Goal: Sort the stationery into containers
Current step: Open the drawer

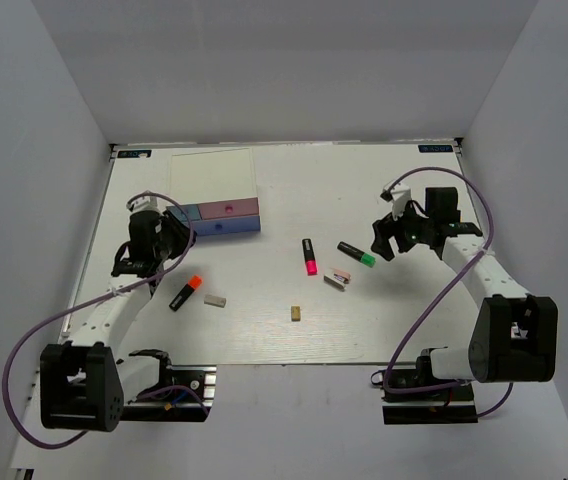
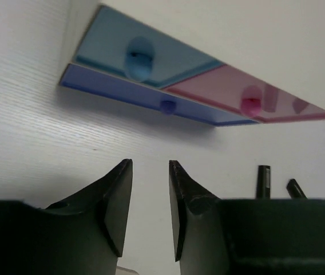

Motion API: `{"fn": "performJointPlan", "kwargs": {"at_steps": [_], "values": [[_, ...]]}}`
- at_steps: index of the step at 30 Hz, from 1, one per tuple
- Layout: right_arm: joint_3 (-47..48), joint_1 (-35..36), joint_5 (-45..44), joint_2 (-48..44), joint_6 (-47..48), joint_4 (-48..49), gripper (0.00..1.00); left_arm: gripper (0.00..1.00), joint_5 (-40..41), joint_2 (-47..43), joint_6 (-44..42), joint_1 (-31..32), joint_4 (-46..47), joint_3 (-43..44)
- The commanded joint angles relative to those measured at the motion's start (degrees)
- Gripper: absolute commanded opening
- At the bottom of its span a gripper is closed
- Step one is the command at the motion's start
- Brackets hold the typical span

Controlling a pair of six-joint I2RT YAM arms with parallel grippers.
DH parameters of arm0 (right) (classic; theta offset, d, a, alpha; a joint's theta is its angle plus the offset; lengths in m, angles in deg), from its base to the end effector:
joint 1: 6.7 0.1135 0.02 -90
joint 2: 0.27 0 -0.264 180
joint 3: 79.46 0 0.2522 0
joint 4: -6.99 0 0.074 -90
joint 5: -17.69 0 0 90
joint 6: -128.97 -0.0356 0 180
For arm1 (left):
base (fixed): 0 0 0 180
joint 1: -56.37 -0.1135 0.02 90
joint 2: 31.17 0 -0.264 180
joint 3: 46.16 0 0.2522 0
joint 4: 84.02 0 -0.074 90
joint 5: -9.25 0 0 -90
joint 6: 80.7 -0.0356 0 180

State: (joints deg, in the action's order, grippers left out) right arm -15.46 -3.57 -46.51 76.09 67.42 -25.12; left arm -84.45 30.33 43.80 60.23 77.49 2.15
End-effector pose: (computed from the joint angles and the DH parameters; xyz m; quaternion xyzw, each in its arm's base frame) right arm 0.2785 0.0307 0.2418 -0.3277 0.8414 0.1182 0.4131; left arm 0.2321 -0.0180 0.2304 -0.2154 0.8459 -0.1866 0.4507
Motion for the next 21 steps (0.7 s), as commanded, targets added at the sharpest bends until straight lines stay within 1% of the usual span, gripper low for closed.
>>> {"fn": "performJointPlan", "kwargs": {"at_steps": [1, 2, 4, 5, 7, 9, 13, 15, 18, 21], "values": [[2.4, 0.2, 6.5, 0.7, 2.3, -2.2, 0.84, 0.43, 2.9, 3.5, 0.4, -1.6, 0.3, 1.8], [2.2, 0.1, 7.4, 0.5, 2.1, -2.0, 0.73, 0.48, 2.2, 5.2, 1.2, -2.2, 2.0, 1.8], [1.9, 0.3, 9.7, 0.4, 1.9, -0.6, 0.60, 0.58, 1.7, 6.5, 1.7, -2.8, 3.3, 1.8], [1.8, 0.4, 10.1, 0.2, 2.0, -0.2, 0.48, 0.63, 1.7, 6.5, 2.6, -2.8, 4.5, 1.8], [1.7, 0.2, 11.3, 0.5, 1.9, 0.6, 0.36, 0.65, 2.3, 7.3, 3.4, -4.2, 5.6, 1.8], [1.4, 0.2, 12.1, 0.4, 2.1, 1.5, 0.32, 0.65, 1.8, 7.9, 3.9, -4.8, 7.8, 1.2], [0.5, 0.2, 13.3, 0.5, 3.3, 2.0, 0.31, 0.63, -0.1, 9.1, 4.5, -6.5, 11.7, 0.2], [0.1, 0.1, 14.5, 0.5, 3.9, 2.0, 0.31, 0.63, -1.2, 9.1, 5.2, -7.0, 14.5, -0.5], [-0.2, 0.1, 15.4, 0.7, 4.4, 2.1, 0.31, 0.62, -1.2, 9.8, 5.8, -7.6, 15.8, -1.1], [-0.2, 0.3, 15.9, 0.9, 4.9, 2.4, 0.31, 0.60, -3.9, 10.4, 5.8, -8.2, 18.1, -1.1]]}}
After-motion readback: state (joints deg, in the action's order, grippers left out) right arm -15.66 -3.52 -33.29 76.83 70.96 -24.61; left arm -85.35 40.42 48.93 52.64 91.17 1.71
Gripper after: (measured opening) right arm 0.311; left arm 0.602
